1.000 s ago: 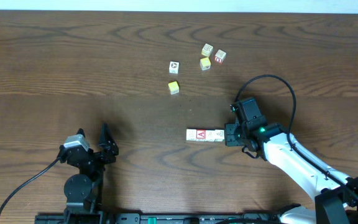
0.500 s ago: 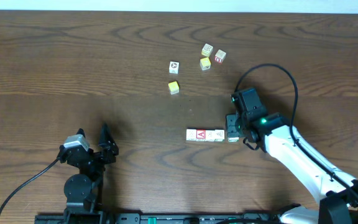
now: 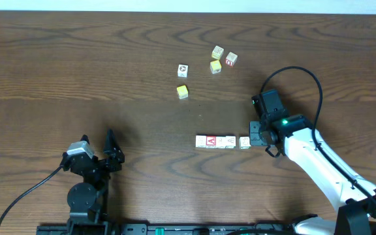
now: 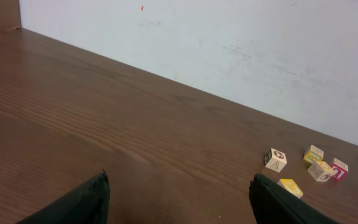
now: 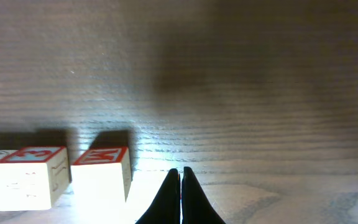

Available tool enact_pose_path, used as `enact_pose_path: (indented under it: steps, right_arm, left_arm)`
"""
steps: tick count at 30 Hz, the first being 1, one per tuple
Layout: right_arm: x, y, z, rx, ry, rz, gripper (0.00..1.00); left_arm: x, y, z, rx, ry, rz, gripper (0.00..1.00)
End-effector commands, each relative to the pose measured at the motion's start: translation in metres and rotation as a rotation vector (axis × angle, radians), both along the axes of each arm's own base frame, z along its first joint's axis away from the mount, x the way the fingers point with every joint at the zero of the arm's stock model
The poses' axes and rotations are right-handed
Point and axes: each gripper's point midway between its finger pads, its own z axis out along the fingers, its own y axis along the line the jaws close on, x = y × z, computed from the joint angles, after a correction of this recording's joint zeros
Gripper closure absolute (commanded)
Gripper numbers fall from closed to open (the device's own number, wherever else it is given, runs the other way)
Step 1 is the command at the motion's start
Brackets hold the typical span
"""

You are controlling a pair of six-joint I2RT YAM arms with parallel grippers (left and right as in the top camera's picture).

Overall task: Lift 5 blocks
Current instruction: 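Push the M block left against the 3 block with the right gripper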

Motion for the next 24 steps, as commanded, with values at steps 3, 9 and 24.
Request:
enact_pose_path:
  steps: [3, 9, 24]
  right_arm:
    - [-0.022, -0.007, -0.028, -0.003, 0.057, -0.021, 0.99]
    - [-0.027, -0.001, -0.038, 0.043, 0.064, -0.015, 0.99]
    - [-0.027, 0.03, -0.048, 0.185, 0.105, 0.102, 0.99]
  left_arm:
    - [-0.001, 0.003, -0.018, 0.003, 0.057, 0.015, 0.28]
    - [-0.001, 0.003, -0.018, 0.003, 0.057, 0.015, 0.28]
    - [-0.001, 0.003, -0.018, 0.003, 0.057, 0.015, 0.28]
